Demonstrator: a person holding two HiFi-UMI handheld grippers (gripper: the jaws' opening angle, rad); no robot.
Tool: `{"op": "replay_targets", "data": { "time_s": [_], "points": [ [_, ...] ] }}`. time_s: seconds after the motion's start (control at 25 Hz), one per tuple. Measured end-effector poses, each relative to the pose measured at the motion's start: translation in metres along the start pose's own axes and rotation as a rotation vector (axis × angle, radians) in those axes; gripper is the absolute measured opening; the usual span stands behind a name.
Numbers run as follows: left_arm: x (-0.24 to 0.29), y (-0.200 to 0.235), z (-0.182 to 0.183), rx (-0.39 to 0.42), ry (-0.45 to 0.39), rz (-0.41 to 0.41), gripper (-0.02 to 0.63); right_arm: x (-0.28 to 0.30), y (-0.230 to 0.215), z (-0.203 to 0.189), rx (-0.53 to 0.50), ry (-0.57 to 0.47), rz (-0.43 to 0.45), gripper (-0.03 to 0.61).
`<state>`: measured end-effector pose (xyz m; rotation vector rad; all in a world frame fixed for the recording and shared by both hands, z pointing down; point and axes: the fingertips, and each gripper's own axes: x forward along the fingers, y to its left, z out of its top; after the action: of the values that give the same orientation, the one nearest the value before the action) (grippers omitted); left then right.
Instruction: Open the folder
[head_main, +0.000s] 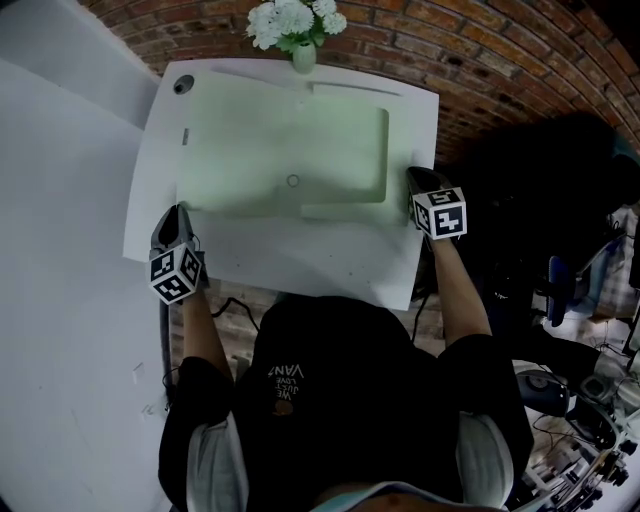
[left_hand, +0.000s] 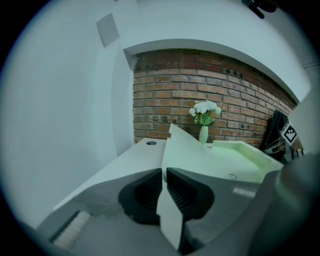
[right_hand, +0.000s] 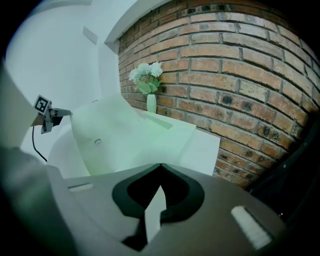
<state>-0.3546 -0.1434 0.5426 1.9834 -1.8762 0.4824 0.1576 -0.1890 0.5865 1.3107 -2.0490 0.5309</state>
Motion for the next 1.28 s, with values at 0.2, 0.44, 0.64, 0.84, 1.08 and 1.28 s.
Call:
{"op": "replay_targets", "data": {
  "time_s": [0.2, 0.44, 0.64, 0.84, 1.08, 1.28],
  "points": [
    [0.009, 0.006, -0.011, 0.007, 0.037, -0.001, 0.034, 0.0, 0.0, 0.0, 0.006, 0.003, -0.016, -0.002],
    [0.018, 0.011, -0.023, 0.006, 0.074, -0.009, 0.037, 0.0, -0.001, -0.001, 0.013, 0.0, -0.038, -0.002],
    [0.025, 0.015, -0.032, 0.011, 0.108, -0.016, 0.041, 0.0, -0.001, -0.001, 0.022, 0.0, -0.057, -0.002],
    [0.034, 0.018, -0.038, 0.045, 0.14, -0.006, 0.048, 0.0, -0.001, 0.0, 0.031, -0.002, -0.073, -0.002],
    [0.039, 0.019, -0.046, 0.082, 0.17, -0.001, 0.052, 0.001, -0.001, -0.001, 0.039, -0.006, -0.089, -0.002],
    [0.043, 0.019, -0.051, 0.11, 0.197, 0.009, 0.052, -0.001, -0.001, -0.001, 0.042, -0.009, -0.095, -0.002]
  ]
}}
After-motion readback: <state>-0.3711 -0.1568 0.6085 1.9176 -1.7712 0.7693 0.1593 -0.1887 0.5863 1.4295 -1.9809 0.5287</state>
